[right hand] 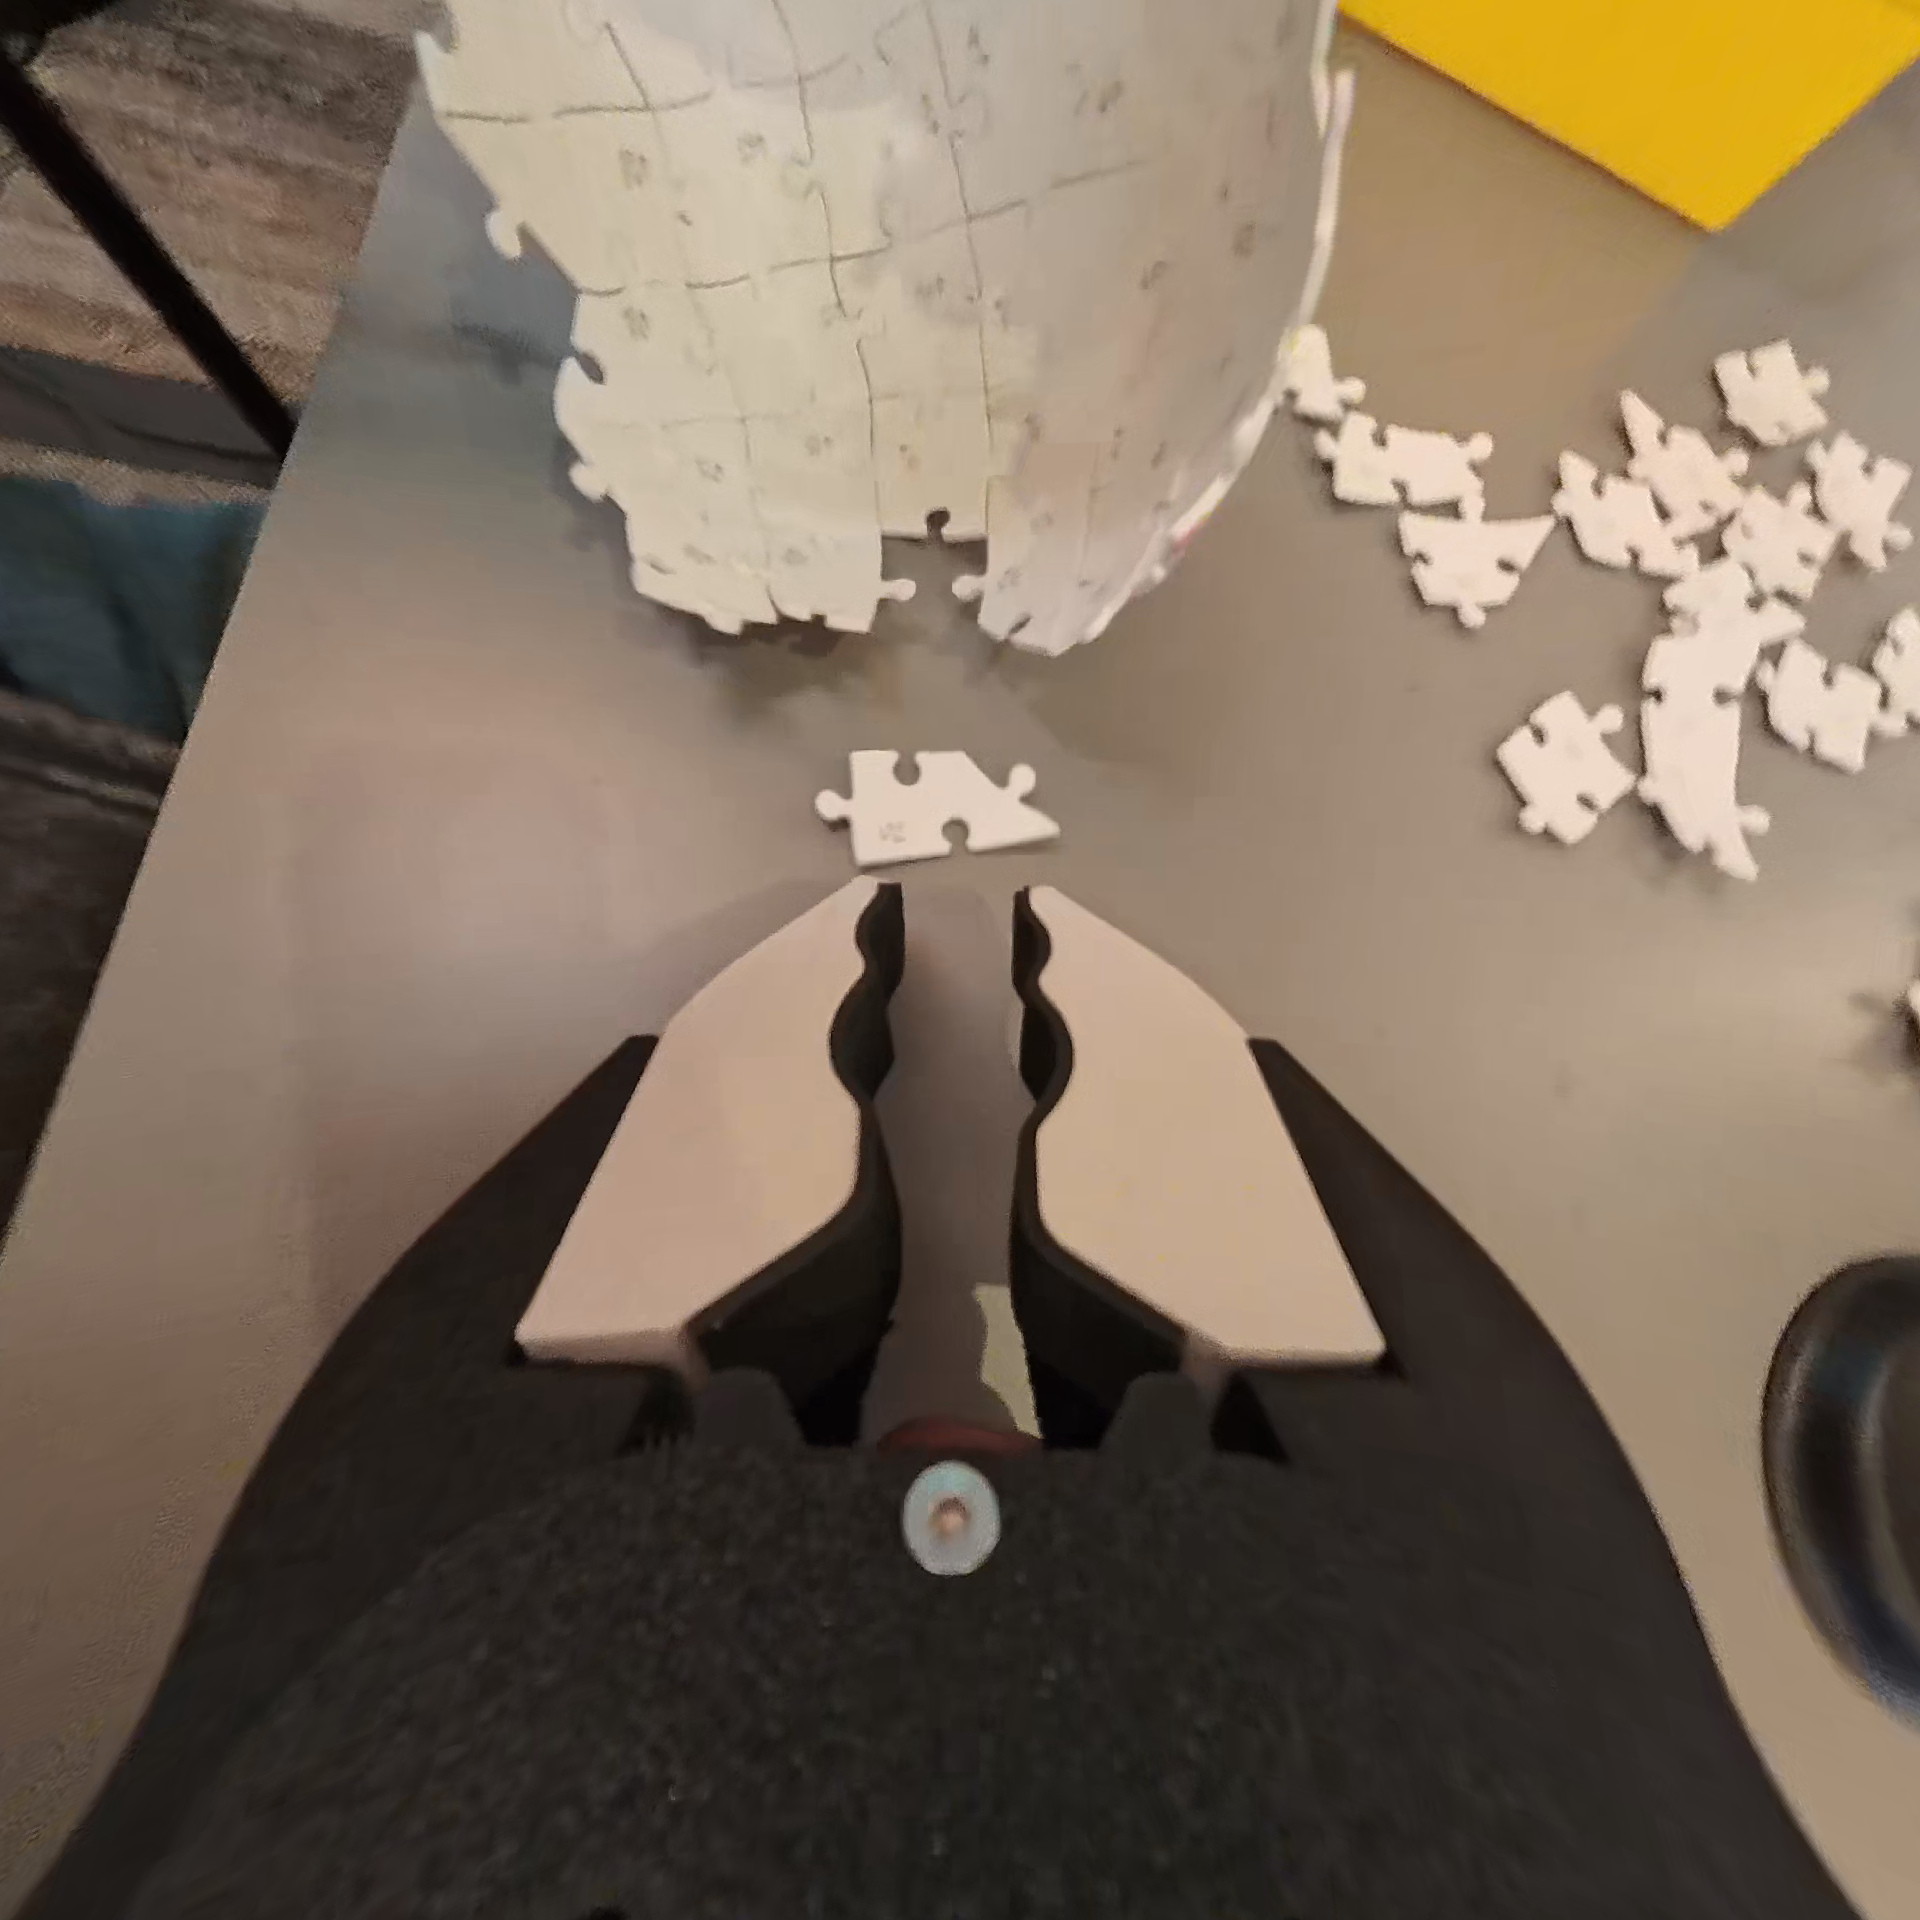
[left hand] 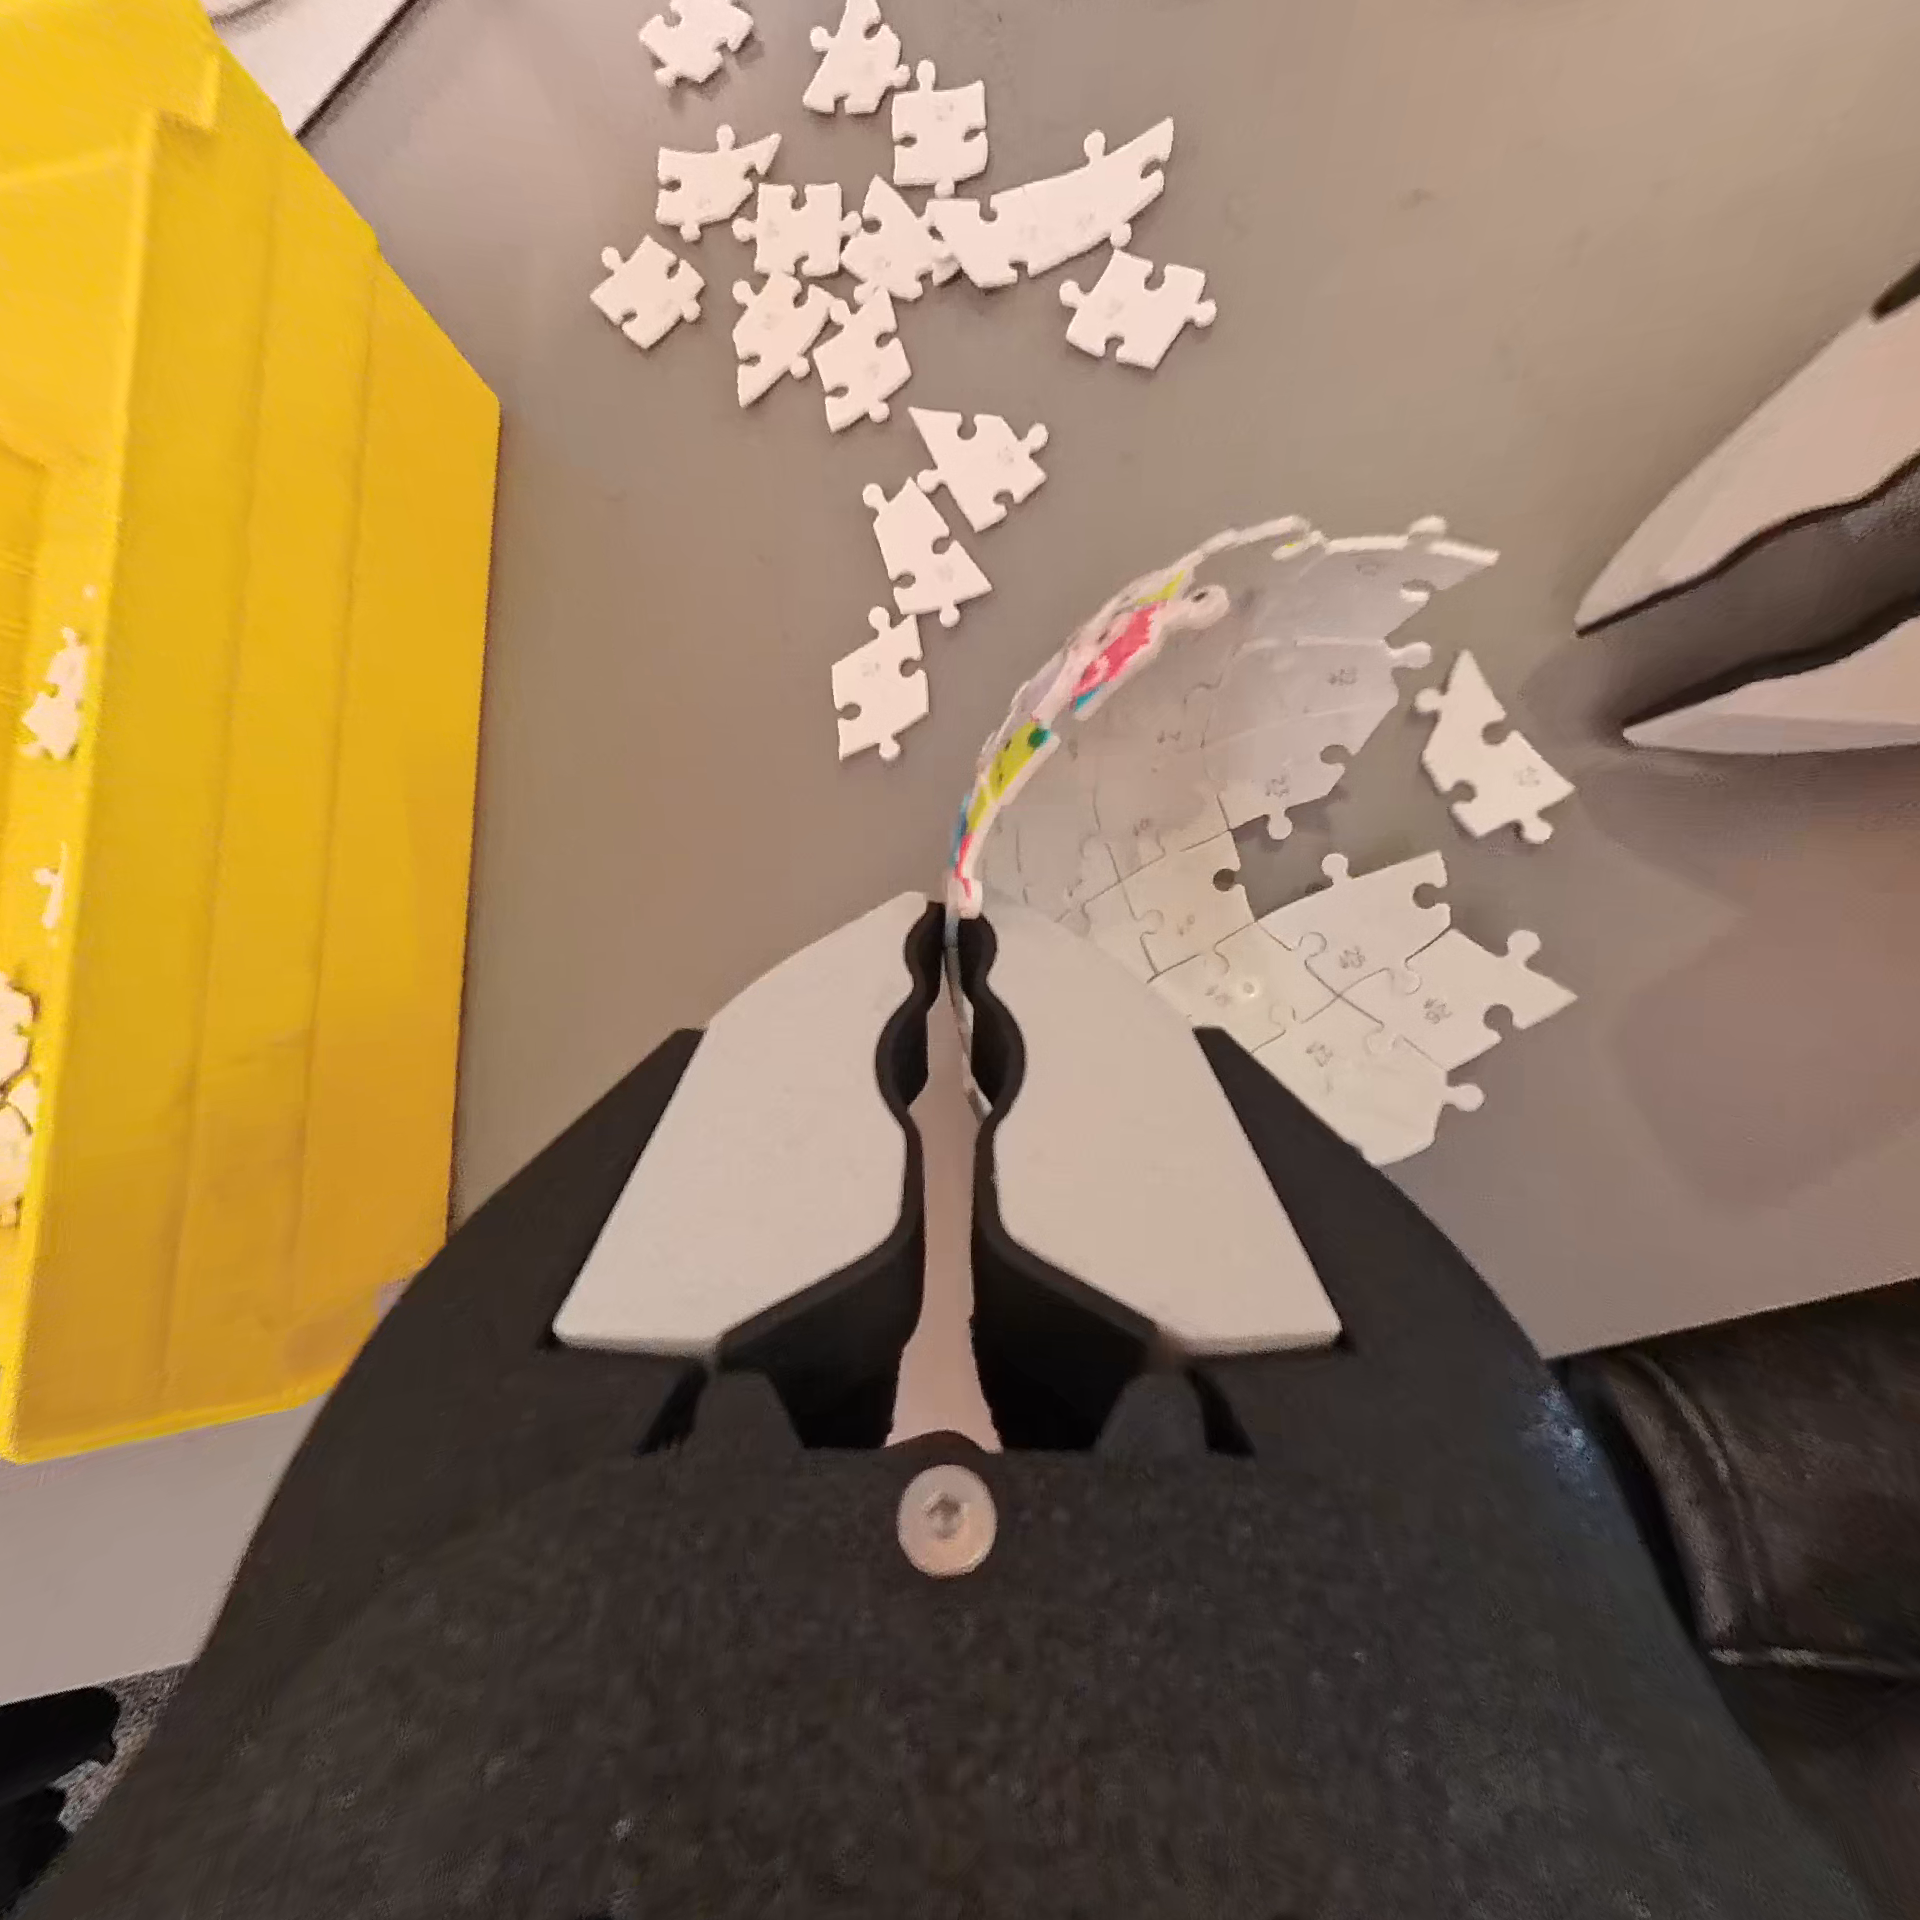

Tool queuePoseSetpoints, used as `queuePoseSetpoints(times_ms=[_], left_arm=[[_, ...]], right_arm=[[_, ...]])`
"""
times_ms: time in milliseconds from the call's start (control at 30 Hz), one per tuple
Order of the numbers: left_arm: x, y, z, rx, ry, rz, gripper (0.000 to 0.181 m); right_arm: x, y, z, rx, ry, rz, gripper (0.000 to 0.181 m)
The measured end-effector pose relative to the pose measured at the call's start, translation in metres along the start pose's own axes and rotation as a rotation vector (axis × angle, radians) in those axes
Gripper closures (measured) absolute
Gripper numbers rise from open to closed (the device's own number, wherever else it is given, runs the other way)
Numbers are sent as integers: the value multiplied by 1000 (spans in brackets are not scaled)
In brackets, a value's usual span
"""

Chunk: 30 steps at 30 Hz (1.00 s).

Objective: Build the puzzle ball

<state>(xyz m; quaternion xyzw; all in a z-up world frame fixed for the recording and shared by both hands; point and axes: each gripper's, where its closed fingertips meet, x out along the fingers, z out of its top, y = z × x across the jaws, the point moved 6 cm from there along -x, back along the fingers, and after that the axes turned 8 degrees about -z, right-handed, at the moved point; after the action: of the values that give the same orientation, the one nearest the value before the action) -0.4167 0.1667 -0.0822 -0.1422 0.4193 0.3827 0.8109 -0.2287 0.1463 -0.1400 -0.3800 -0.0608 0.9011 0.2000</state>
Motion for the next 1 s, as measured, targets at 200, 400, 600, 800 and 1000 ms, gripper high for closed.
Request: queuePoseSetpoints(times_ms=[200, 400, 600, 800, 1000], left_arm=[[-4, 5, -2, -7, 9, 3, 179], [-4, 6, -2, -8, 8, 6, 179], [-3, 6, -1, -6, 10, 12, 179], [-1, 5, -1, -2, 21, 8, 179], [2, -4, 7, 20, 35, 8, 179]], right_arm=[[11, -20, -1, -165, -30, 220, 153], [23, -15, 1, -210, -38, 312, 158], [21, -8, 1, -239, -37, 224, 177], [14, -3, -1, -205, -11, 145, 178], [-11, -6, 16, -104, 14, -14, 178]])
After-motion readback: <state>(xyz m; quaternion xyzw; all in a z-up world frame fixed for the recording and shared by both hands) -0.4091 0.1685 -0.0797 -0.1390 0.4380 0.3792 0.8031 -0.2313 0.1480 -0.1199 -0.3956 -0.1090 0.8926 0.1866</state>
